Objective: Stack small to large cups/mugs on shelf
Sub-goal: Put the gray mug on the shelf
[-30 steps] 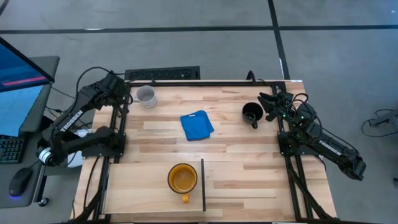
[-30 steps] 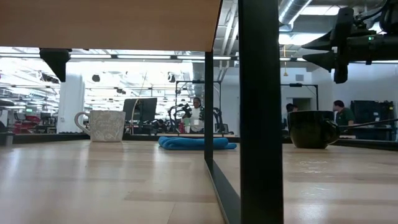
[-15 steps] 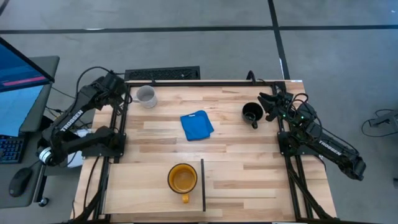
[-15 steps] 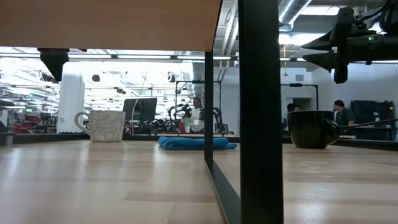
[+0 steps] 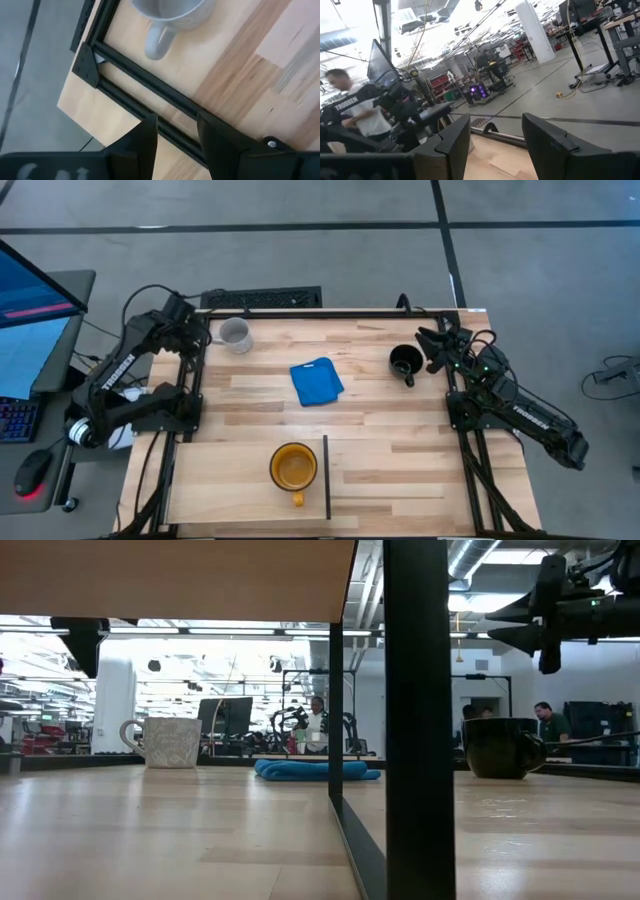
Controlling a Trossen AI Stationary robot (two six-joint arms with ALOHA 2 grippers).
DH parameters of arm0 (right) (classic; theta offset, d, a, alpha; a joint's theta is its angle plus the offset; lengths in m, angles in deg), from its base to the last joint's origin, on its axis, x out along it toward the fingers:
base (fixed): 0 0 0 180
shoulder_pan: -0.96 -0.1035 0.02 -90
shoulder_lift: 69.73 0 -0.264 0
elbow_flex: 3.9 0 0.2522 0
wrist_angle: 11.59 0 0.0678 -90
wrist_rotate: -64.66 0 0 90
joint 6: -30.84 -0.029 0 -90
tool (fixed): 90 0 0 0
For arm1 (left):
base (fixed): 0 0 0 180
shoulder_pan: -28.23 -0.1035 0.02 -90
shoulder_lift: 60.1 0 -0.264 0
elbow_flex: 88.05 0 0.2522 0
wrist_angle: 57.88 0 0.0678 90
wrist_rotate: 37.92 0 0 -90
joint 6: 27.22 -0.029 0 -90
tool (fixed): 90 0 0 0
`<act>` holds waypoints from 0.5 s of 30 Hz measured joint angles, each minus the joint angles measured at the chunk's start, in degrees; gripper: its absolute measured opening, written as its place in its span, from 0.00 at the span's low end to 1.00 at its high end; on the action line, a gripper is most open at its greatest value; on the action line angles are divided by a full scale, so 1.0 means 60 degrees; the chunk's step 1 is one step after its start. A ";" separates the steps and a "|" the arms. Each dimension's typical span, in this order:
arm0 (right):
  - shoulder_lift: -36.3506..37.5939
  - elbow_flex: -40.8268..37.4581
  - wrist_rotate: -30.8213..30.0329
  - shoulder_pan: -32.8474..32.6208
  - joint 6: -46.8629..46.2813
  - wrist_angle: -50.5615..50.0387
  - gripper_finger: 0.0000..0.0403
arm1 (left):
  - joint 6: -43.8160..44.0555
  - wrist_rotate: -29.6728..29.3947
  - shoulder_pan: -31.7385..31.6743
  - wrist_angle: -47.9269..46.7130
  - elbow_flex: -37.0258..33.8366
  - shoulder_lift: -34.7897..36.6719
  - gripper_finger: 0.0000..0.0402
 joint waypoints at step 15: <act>-0.0034 0.0000 0.0016 0.0000 0.0001 -0.0011 0.50 | 0.0730 0.3230 -0.1138 0.0675 0.0000 0.0051 0.33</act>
